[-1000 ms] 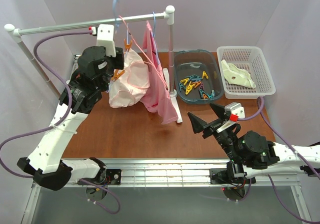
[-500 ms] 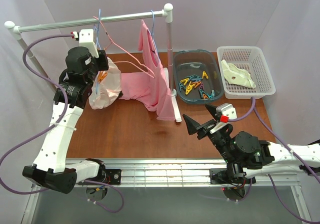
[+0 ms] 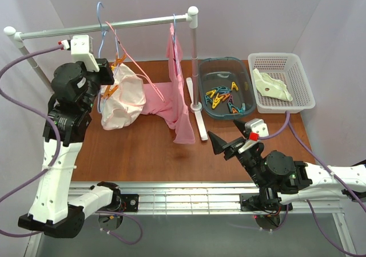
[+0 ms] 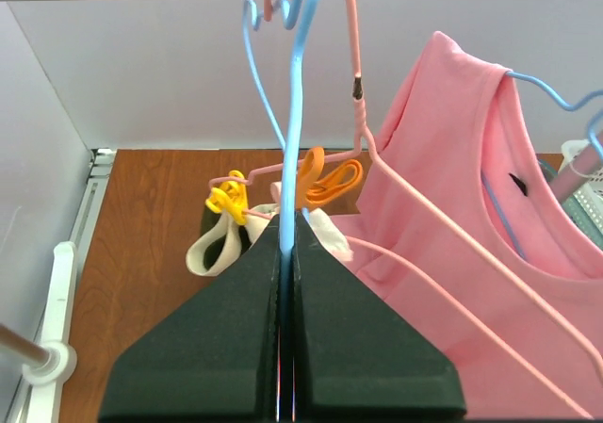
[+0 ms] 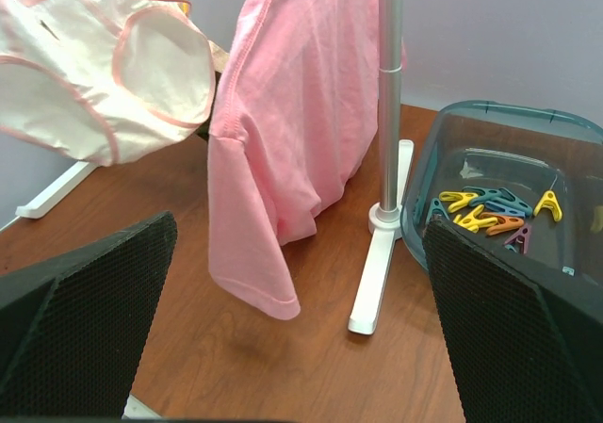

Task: Clip the underwear to the hanger
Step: Place the hanger at the clothesline.

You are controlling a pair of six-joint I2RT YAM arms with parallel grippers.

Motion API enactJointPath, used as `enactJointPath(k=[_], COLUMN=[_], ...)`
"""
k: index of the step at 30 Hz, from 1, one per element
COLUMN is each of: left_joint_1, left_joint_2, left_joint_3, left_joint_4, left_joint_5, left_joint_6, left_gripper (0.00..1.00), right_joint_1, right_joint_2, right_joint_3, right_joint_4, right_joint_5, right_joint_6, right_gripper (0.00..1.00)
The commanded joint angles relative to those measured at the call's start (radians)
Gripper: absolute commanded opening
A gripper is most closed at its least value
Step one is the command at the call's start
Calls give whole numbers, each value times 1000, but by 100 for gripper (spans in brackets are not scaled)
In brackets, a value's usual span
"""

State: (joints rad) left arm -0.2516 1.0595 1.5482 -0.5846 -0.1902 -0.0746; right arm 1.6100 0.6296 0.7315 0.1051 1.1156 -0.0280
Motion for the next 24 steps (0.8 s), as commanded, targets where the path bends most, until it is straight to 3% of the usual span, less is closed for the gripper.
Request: enactJointPath(k=[1,12,18,24], left_joint_1=[5,5,5,3], left_joint_2=[-29,-72,-151,-132], left_joint_3=[82,47,15,18], left_joint_4=[-76,-244,-280,-290], left_joint_5=[3,-146,-212,-279], left_joint_6=[10,-20,-36,2], left_gripper=[0,0,0,0], right_joint_1=[-4,-7,-9,-12], right_joint_2=[4,42,50,59], right_joint_3=[37,48,54,55], right_joint_4=[19,19,19,19], right_joint_5=[7,-17,-31,-51], right_joint_6=[14,20,20,46], right_gripper=[96,96,96,96])
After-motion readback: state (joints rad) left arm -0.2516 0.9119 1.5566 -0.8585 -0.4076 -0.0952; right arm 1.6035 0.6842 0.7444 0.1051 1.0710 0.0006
